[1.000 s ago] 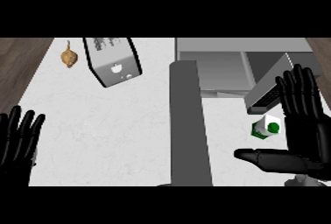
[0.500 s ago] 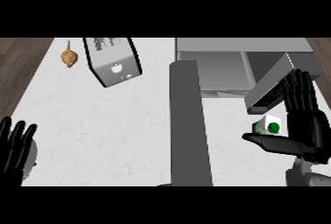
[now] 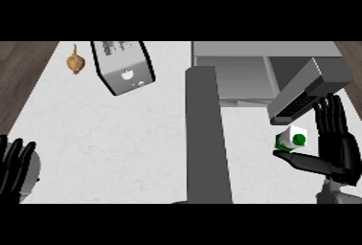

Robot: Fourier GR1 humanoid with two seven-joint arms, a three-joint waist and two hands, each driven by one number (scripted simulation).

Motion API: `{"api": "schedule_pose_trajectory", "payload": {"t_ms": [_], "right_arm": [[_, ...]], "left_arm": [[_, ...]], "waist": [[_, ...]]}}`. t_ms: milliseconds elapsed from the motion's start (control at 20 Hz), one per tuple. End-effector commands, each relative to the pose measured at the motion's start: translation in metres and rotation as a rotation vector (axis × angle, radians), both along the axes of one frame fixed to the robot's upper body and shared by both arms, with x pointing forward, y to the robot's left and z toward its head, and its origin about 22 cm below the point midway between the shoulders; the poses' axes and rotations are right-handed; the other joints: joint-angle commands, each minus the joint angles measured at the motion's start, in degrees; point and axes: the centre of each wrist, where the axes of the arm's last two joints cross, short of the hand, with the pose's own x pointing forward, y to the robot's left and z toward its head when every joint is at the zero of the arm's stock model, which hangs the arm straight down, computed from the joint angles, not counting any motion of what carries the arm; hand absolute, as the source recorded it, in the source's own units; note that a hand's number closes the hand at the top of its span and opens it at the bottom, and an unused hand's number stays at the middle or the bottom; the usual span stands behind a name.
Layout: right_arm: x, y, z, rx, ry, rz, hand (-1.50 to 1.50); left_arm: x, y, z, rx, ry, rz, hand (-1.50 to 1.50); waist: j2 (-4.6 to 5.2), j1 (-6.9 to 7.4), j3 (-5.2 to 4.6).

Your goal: Pick up the milk, place it into the microwave and close the microwave

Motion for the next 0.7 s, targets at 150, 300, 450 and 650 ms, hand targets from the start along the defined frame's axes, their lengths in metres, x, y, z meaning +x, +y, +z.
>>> {"api": "schedule_pose_trajectory", "payload": {"t_ms": [150, 300, 450, 650], "right_arm": [[-0.006, -0.017, -0.039, -0.022, 0.030, -0.037, -1.50], [-0.010, -0.024, -0.056, -0.005, 0.035, -0.028, -1.50], [-0.026, -0.053, -0.069, -0.017, 0.041, -0.026, -1.50], [-0.014, -0.057, -0.077, -0.036, 0.045, 0.011, -1.50]], "left_arm": [[0.000, -0.002, 0.006, -0.014, -0.004, -0.009, -1.50], [-0.001, 0.000, 0.005, 0.008, -0.014, 0.013, -1.50], [-0.009, -0.010, -0.003, -0.002, -0.023, 0.007, -1.50], [-0.012, -0.002, 0.002, -0.007, -0.003, -0.004, -1.50]], "waist": [[0.01, -0.04, 0.01], [0.03, -0.03, 0.02], [0.03, 0.01, 0.02], [0.03, 0.13, 0.02]]}}
